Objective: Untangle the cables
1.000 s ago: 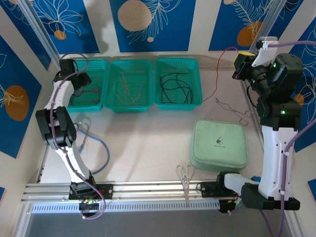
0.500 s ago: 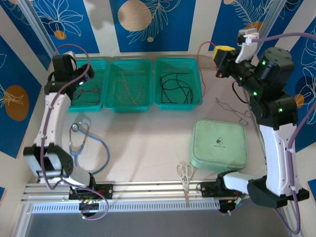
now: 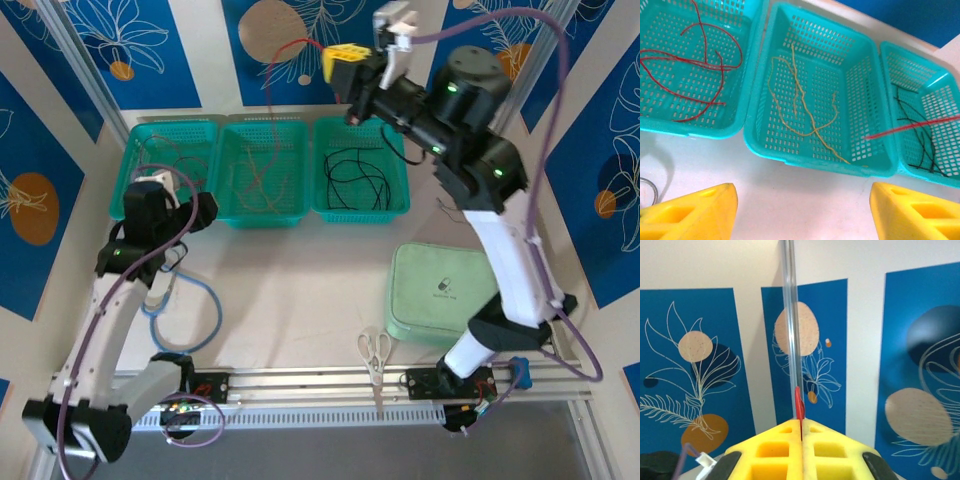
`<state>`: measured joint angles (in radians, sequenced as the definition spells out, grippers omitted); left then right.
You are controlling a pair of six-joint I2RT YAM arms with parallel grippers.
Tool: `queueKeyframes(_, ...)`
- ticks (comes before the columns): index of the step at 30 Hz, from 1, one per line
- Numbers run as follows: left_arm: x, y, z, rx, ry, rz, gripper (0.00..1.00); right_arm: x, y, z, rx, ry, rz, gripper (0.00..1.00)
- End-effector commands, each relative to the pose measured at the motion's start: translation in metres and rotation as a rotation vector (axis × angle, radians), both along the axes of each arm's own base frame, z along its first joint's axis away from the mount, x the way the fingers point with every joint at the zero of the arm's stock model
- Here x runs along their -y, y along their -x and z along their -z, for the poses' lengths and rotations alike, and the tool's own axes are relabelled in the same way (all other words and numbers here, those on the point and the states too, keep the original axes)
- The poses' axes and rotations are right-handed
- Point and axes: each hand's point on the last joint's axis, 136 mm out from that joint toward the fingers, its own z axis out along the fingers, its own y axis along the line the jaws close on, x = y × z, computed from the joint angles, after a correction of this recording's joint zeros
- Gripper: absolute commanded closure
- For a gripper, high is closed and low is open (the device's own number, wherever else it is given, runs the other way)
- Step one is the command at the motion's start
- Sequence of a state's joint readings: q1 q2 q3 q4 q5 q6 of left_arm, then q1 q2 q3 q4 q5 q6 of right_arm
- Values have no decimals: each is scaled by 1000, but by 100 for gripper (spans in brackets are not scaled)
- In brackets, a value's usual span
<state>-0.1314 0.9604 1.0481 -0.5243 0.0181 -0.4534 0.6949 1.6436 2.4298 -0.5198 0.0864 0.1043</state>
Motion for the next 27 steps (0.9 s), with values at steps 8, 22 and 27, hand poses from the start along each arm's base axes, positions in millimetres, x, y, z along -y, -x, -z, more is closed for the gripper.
queueKeyframes(8,48,25,-78,315,-120,391,35,-74,-27,27,-64,24,-120,100)
queueKeyframes(22,90,-15,-150,588,-199,644,31,-93,17,60,-132,120,-196,100)
queueKeyframes(27,92,-30,-162,634,-188,625,47,-92,26,60,-138,126,-206,100)
